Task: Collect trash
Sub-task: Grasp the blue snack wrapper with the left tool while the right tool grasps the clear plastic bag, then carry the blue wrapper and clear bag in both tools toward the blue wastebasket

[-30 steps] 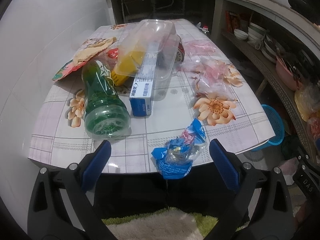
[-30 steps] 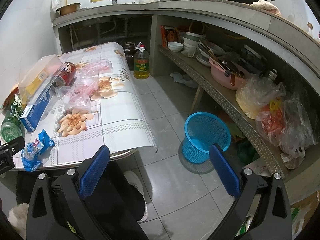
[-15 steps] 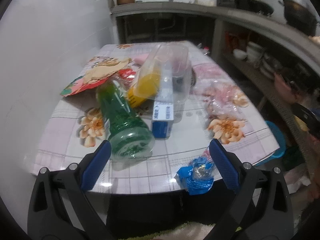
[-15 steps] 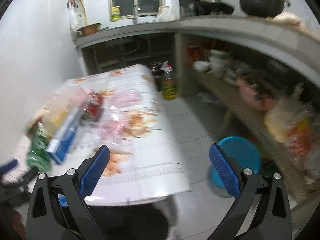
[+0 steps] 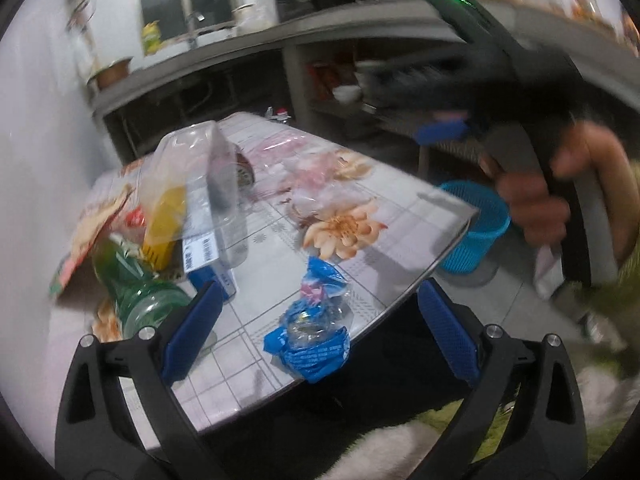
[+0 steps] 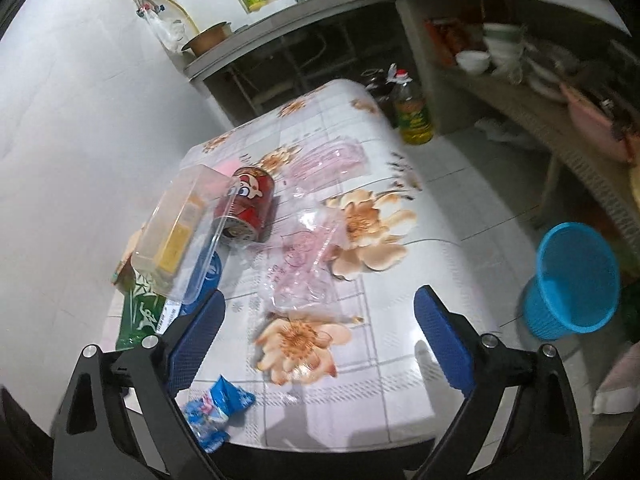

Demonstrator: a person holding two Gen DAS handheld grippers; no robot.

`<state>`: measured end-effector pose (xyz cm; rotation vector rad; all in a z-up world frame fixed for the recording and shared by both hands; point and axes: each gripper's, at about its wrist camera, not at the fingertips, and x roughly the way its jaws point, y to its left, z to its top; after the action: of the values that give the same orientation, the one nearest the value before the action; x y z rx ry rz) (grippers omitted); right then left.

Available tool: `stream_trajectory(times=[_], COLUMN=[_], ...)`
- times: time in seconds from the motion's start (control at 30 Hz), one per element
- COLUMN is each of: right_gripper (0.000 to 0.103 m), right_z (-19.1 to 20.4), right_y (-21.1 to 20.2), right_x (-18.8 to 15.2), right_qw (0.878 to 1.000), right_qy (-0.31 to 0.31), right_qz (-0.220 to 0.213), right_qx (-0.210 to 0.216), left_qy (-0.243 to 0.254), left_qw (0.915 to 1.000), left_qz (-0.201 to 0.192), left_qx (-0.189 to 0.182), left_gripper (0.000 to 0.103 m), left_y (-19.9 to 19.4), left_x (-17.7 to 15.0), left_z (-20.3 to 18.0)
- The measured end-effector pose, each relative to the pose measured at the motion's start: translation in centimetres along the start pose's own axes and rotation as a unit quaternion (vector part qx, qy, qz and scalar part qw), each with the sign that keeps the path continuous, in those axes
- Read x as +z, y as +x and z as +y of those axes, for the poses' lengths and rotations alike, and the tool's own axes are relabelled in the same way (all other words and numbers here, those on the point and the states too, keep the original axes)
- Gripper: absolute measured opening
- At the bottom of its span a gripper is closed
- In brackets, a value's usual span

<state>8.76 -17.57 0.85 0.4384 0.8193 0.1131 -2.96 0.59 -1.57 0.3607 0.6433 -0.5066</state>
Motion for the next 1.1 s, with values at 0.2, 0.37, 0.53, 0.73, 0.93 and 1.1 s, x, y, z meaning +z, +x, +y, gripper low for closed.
stream_trajectory(times=[0.2,0.37,0.53,0.73,0.93,1.1], right_gripper=[0.084,0.079,0.072,0.052,0.020,0.017], right_z=[-0.7,-0.6,-0.7,-0.6,-1.2,-2.3], right_y=[3.2,5.4,7.9,10.0,10.5,9.9], right_x=[0.9,1.9,2.6,2.2,1.8,1.5], right_qw=[0.998,0.997,0.996,0.994,0.993,0.992], right_qy=[0.028,0.039,0.050,0.050,0.060,0.080], right_qz=[0.037,0.049,0.065,0.090,0.102,0.095], right_qx=[0.033,0.052,0.046,0.031,0.031,0.038], left_qy=[0.017,0.005,0.000,0.003,0.010,0.008], left_qw=[0.9983,0.9958,0.9946,0.9937,0.9935,0.9934], left_qz=[0.055,0.090,0.102,0.110,0.110,0.110], left_qx=[0.009,0.015,0.016,0.019,0.026,0.033], left_gripper=[0.063,0.046,0.037,0.031,0.027,0.026], left_y=[3.0,4.8,5.3,5.8,5.8,6.0], left_x=[-0.9,-1.2,-1.4,-1.4,-1.2,-1.1], left_z=[0.0,1.2,1.6,1.8,1.6,1.7])
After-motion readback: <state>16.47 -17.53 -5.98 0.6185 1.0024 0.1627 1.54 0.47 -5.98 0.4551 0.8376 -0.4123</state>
